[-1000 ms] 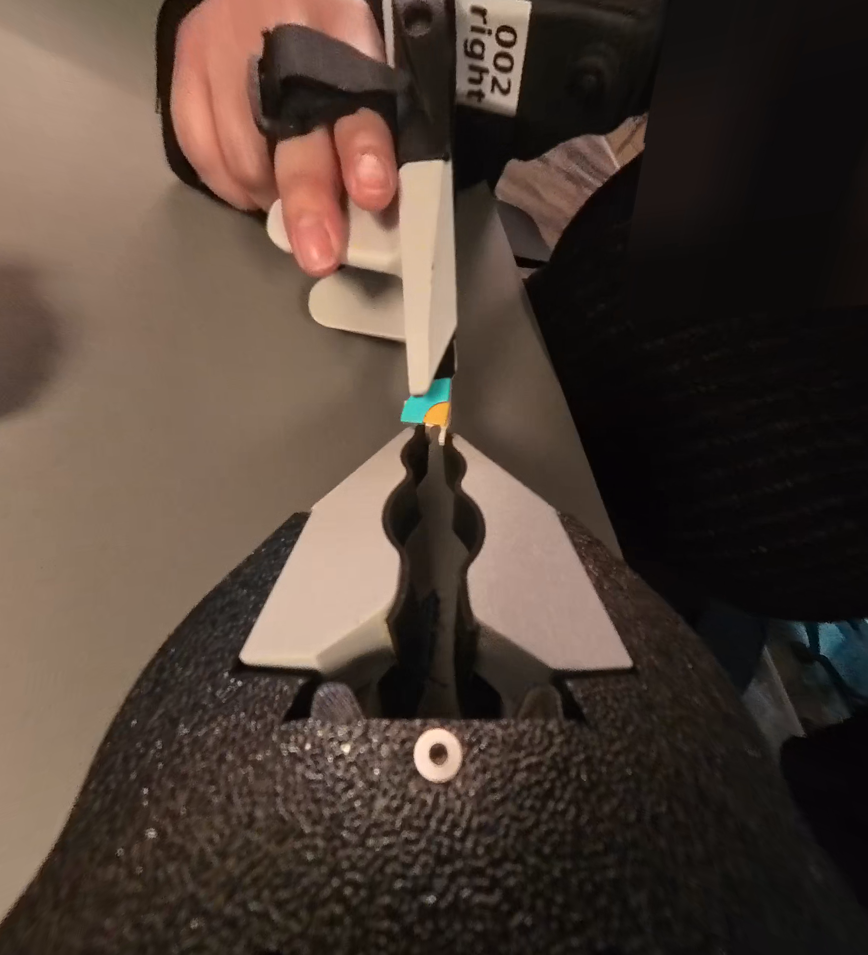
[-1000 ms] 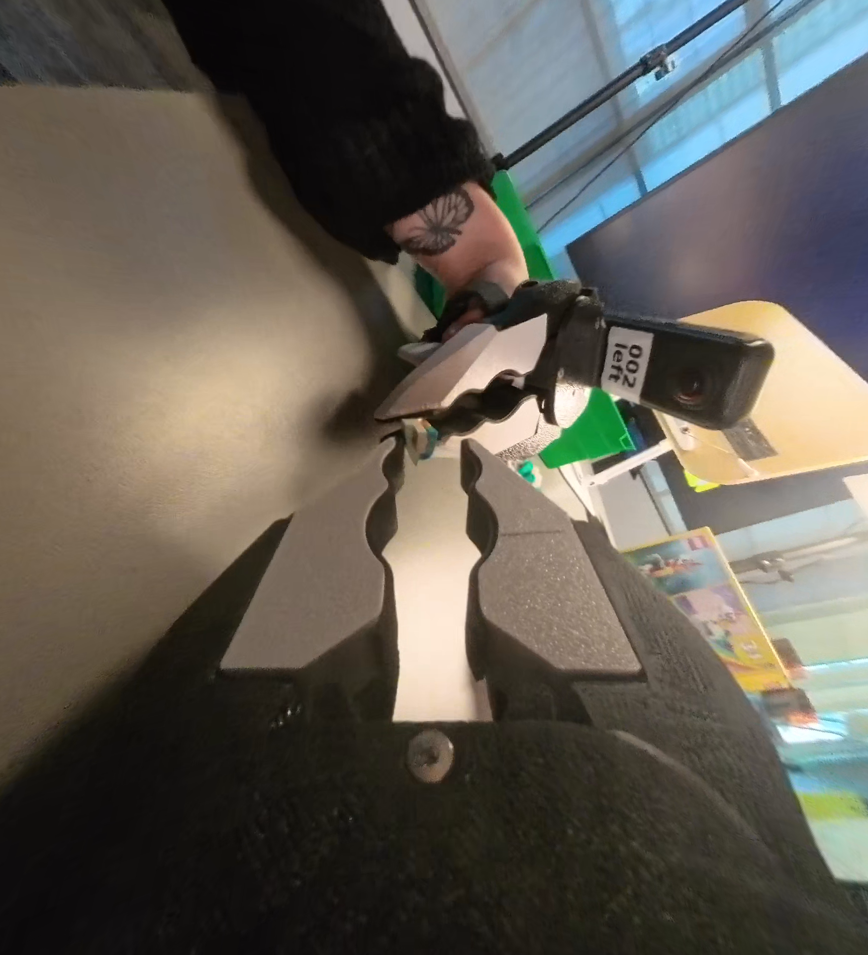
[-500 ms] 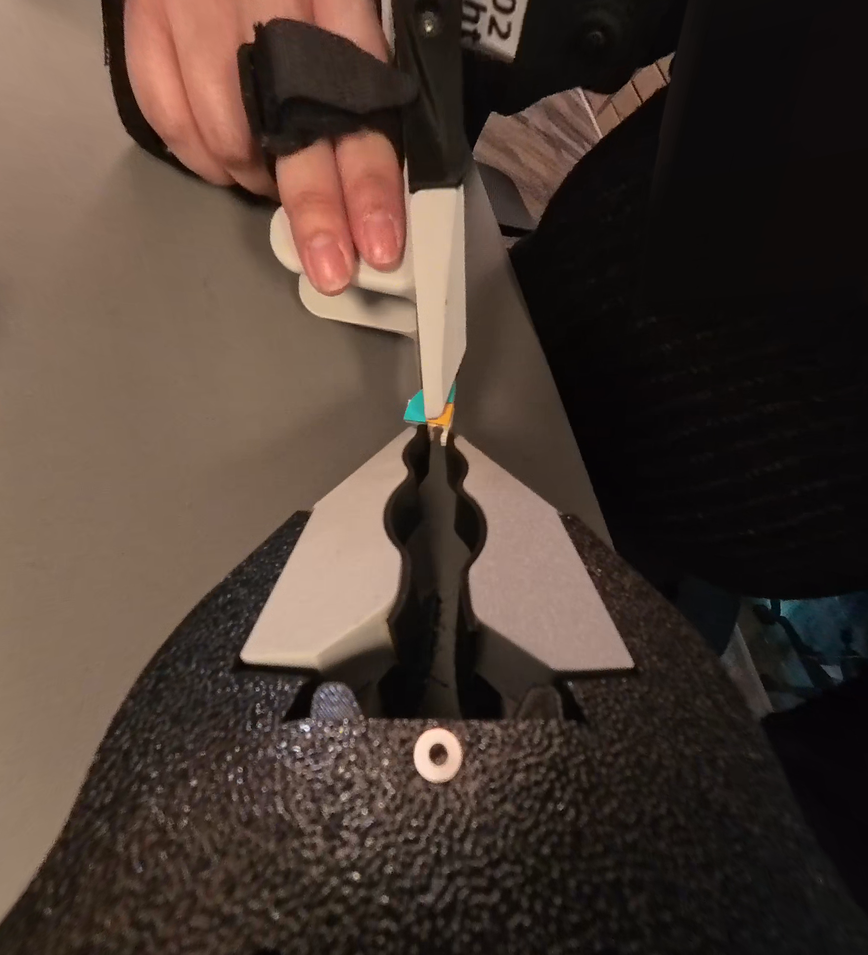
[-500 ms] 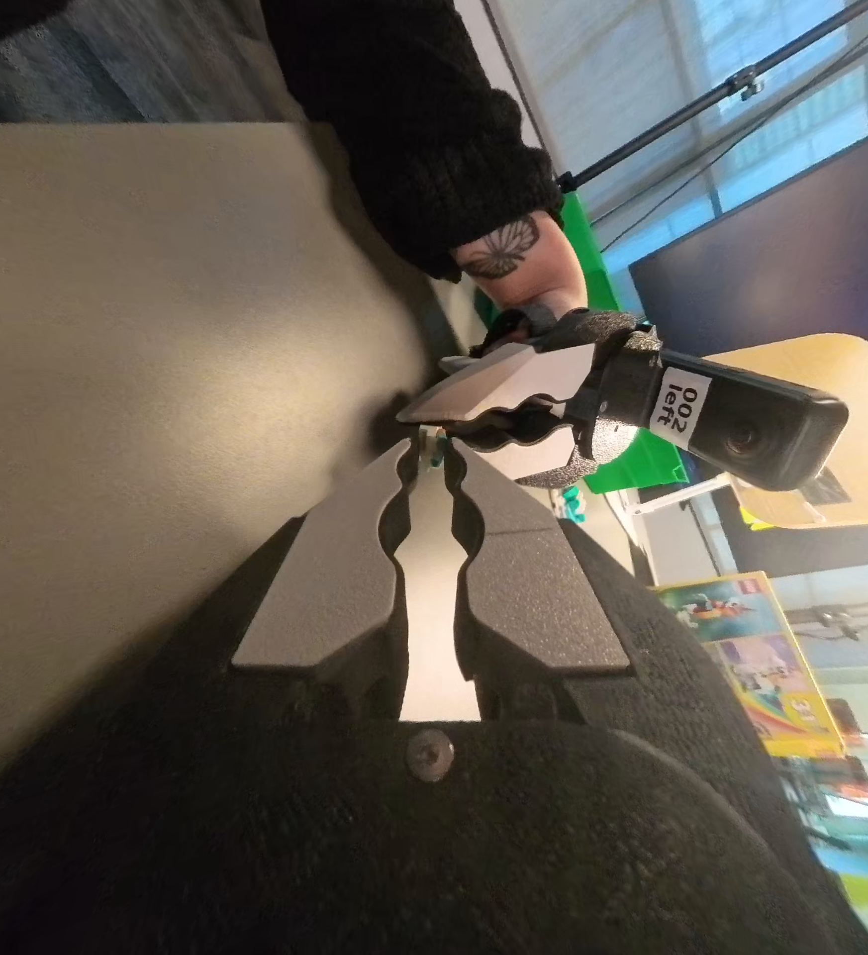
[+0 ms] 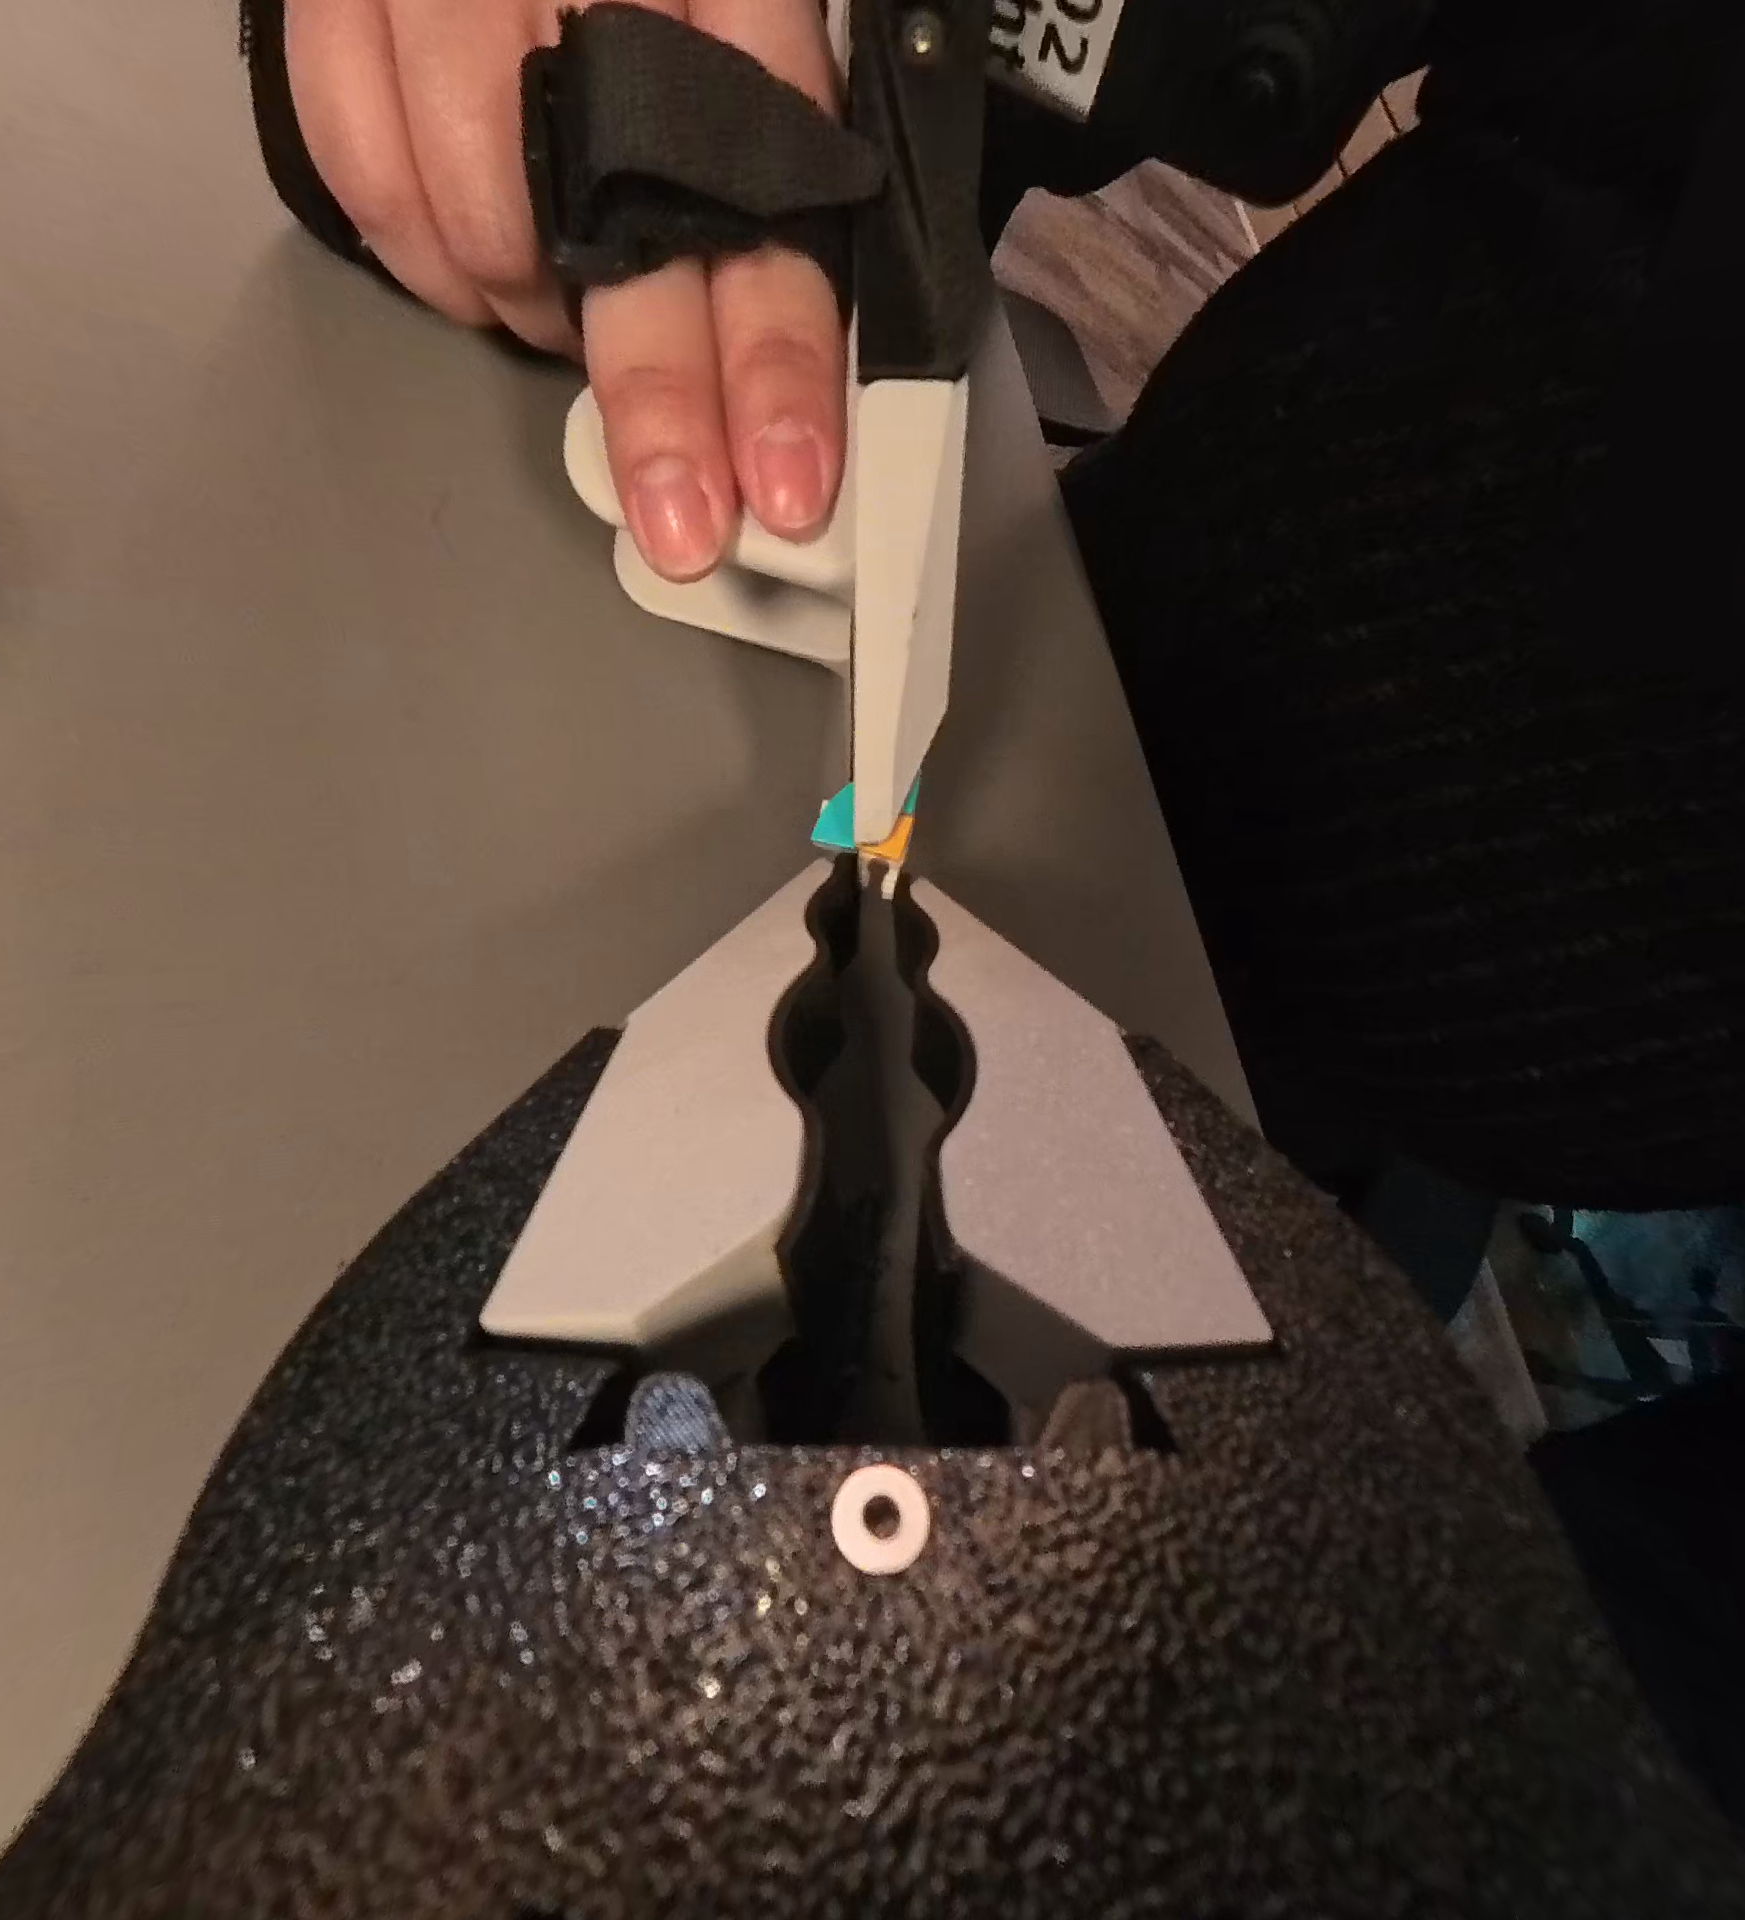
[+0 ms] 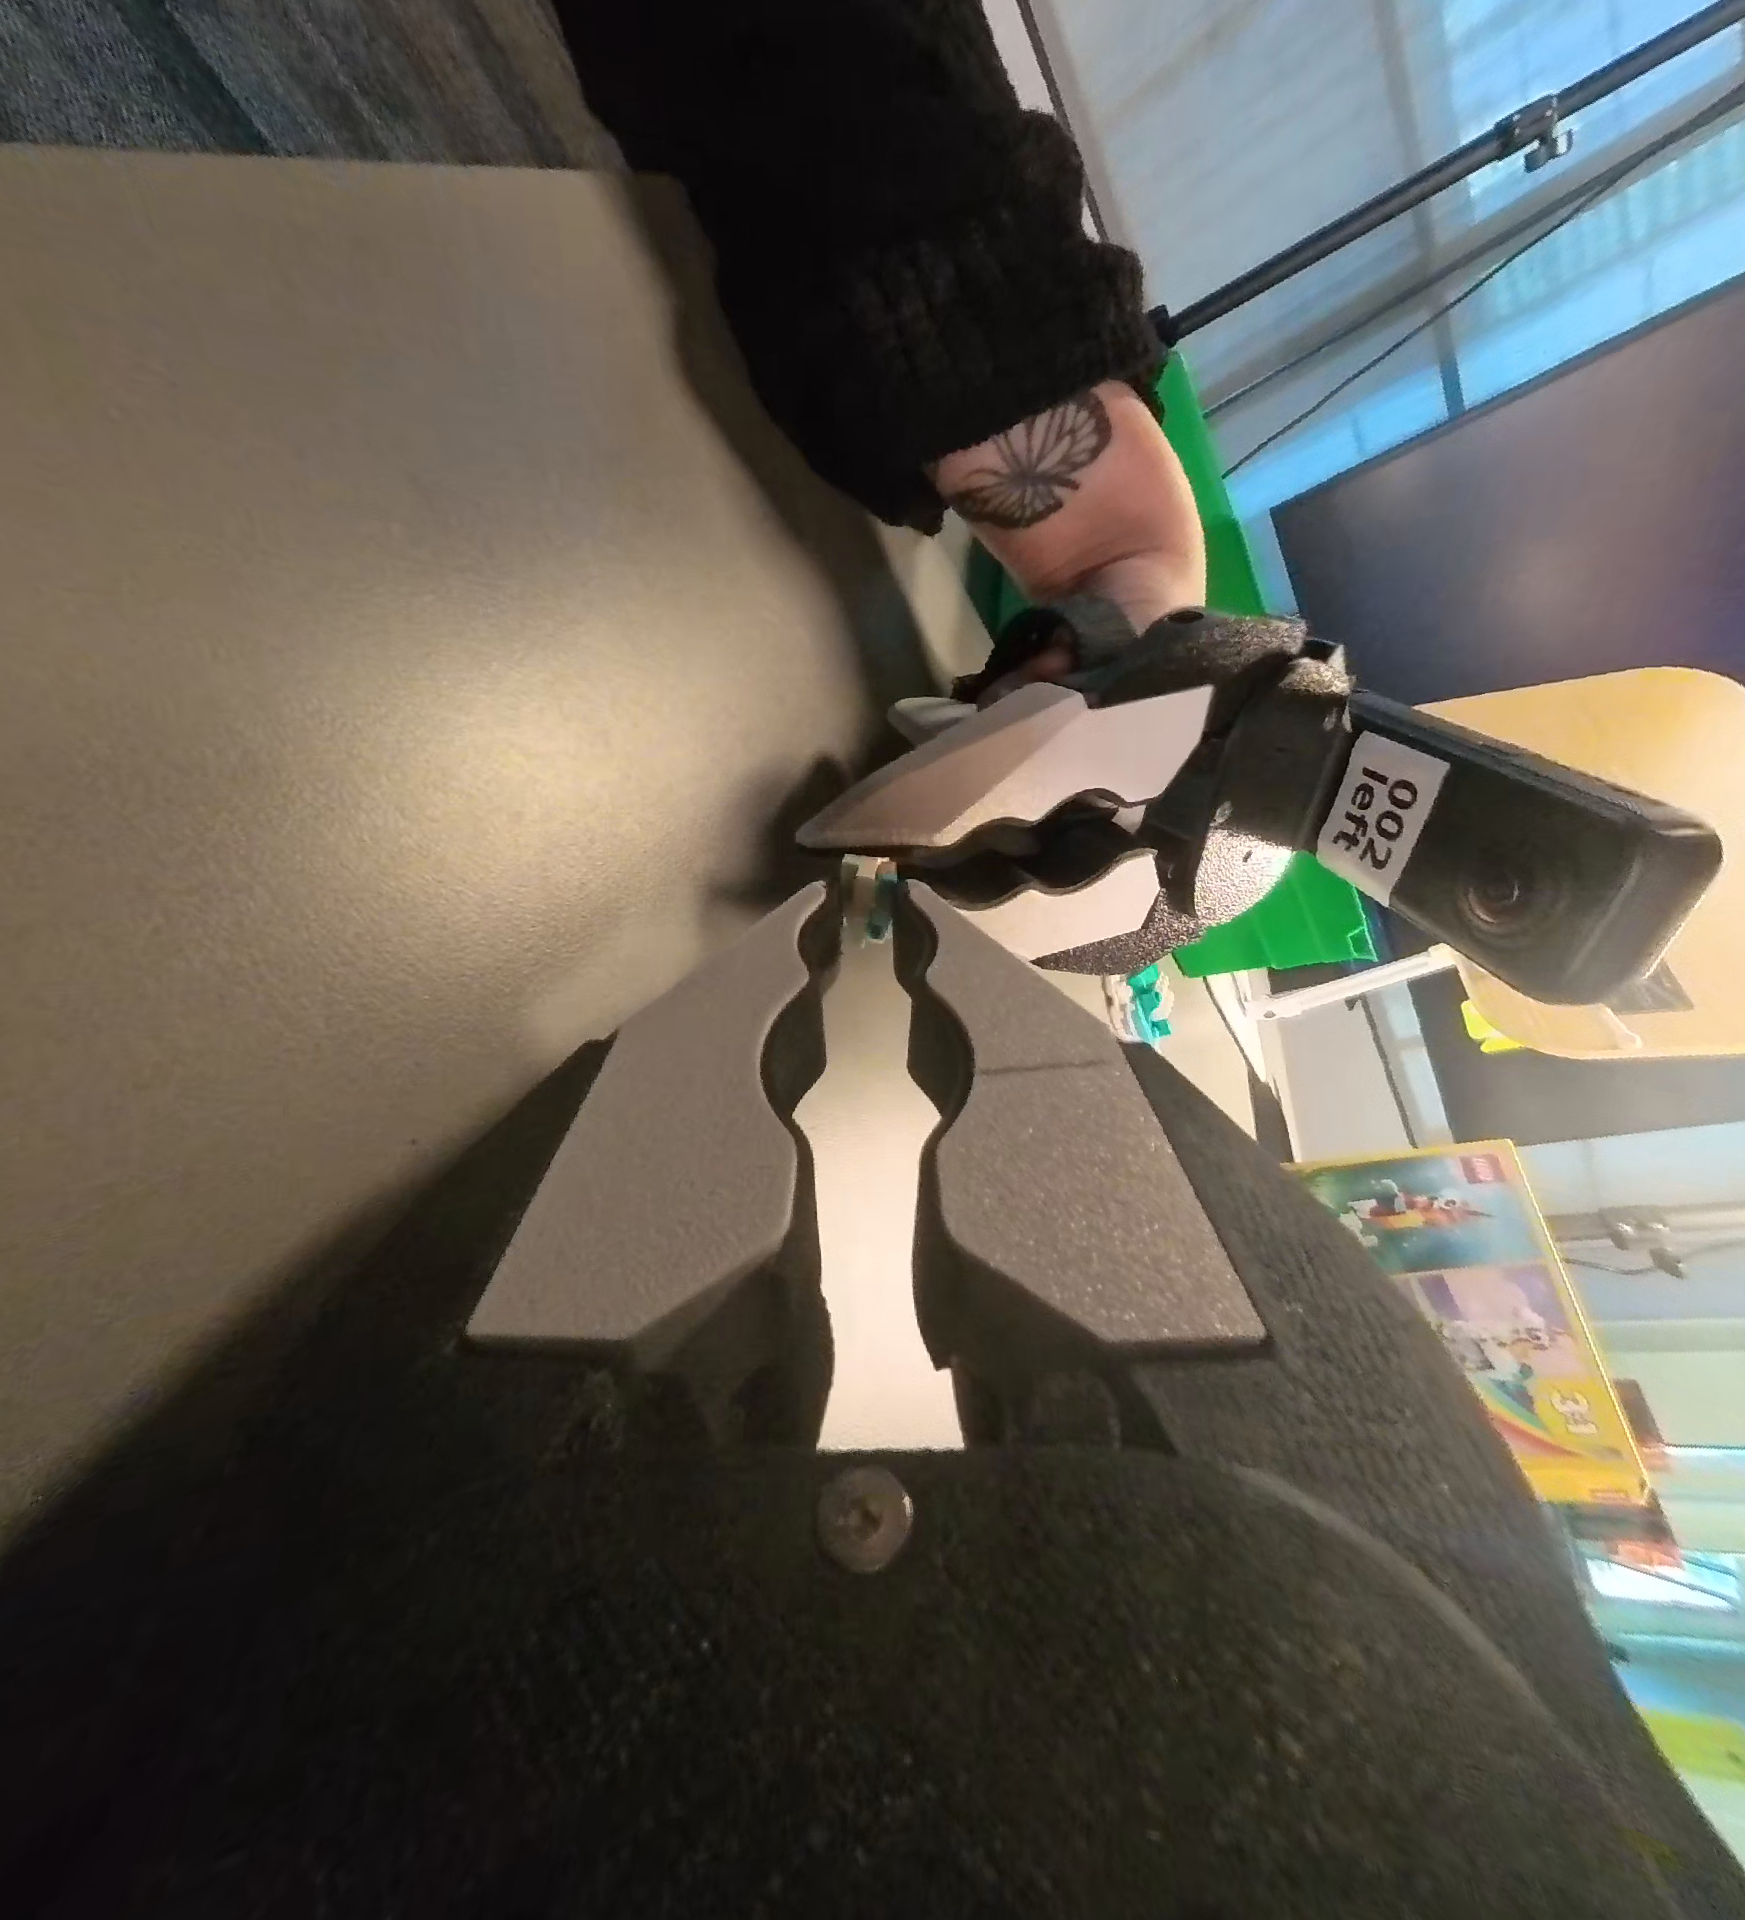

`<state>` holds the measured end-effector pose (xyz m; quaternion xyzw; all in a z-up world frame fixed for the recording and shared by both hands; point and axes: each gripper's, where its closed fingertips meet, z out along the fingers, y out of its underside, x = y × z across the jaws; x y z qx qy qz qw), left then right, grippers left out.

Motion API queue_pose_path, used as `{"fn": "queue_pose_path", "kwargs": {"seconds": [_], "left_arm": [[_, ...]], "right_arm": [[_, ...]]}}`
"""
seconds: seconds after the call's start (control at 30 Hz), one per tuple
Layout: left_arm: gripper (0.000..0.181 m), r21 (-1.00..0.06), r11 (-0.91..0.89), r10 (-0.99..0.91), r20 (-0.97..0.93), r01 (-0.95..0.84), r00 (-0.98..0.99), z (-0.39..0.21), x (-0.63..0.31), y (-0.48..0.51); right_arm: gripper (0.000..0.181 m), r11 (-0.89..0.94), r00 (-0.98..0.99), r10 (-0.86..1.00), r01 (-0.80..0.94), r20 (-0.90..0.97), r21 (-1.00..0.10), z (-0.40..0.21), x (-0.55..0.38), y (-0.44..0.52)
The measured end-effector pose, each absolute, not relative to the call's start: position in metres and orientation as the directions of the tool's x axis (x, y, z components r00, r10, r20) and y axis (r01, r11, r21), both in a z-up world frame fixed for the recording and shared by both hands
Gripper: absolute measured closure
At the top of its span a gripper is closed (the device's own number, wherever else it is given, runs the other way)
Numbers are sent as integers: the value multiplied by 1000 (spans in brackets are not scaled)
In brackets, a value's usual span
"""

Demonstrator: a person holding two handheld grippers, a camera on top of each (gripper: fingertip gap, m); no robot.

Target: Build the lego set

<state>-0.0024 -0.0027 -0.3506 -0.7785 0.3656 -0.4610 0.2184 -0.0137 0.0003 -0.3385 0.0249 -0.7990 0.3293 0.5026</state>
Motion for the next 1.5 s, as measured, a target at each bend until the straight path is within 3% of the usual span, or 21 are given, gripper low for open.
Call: {"fn": "queue_pose_path", "kwargs": {"seconds": [0.27,0.5,0.67,0.77,0.87,1.03,1.27,1.5], "left_arm": [[176,-682,-637,-771,559,-360,305,-349,-2,-2],[176,-786,-604,-774,539,-131,333,-314,-16,25],[180,-917,-396,-740,287,-49,609,-298,-41,73],[177,-924,-317,-566,4,-214,825,-309,-73,100],[158,-883,-315,-461,-179,-349,869,-316,-87,112],[120,-853,-449,-462,-34,-267,886,-337,-78,125],[132,-839,-506,-432,49,-198,900,-346,-76,135],[136,-813,-527,-447,16,-248,895,-356,-69,141]], "right_arm": [[174,782,-485,295,-373,823,-499,-337,-14,0],[173,710,-331,533,-325,778,-625,-295,-25,33],[173,763,-117,612,-170,782,-623,-280,-29,95],[173,826,-69,555,-74,829,-559,-289,-26,119],[173,869,-49,492,-27,869,-493,-296,-27,131],[173,840,-55,538,-37,841,-541,-295,-35,138],[173,810,-48,580,-67,813,-582,-287,-32,139],[173,811,-54,577,-84,815,-580,-284,-28,137]]}}
